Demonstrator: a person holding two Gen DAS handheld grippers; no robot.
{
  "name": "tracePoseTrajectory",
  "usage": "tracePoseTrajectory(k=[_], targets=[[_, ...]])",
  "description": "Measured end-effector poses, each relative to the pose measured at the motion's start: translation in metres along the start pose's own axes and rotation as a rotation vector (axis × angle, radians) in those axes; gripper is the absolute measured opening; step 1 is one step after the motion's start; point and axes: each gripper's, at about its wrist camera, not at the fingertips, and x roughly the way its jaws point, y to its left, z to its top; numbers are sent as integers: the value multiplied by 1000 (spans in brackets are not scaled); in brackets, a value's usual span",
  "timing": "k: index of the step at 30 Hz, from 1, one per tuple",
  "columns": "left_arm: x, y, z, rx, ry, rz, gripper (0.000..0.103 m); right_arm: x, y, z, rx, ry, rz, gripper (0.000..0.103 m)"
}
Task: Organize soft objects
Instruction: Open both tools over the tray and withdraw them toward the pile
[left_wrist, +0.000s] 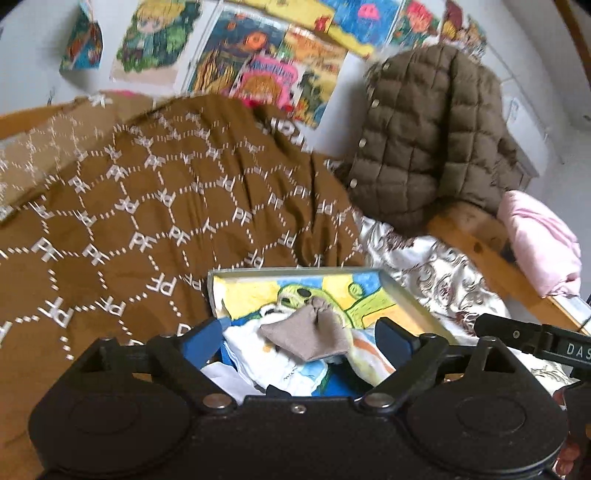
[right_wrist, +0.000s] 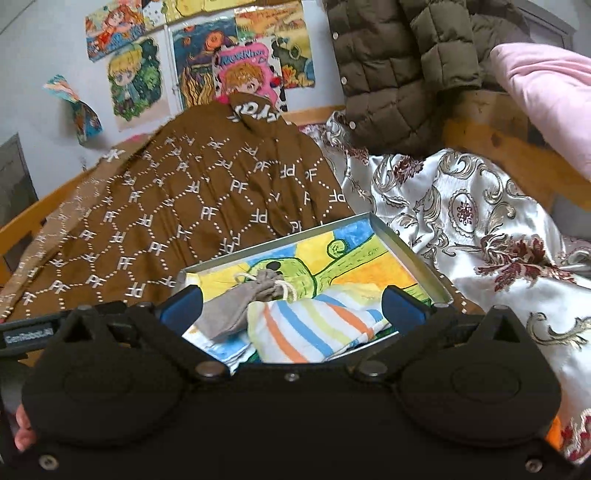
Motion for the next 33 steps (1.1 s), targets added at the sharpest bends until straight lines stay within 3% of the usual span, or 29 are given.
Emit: tracePoseTrajectory(k=[6,19,33], targets=[[-45,-5,-7,53,-44,5,97,-60,6,-8,-6,-27,22,102],[-122,-20,-32,132,-51,-18,100,-176,34,-41,-101,-74,69,102],[-210,-31,-73,156,-29,12,101,-284,48,-100,-95,-41,89,102]])
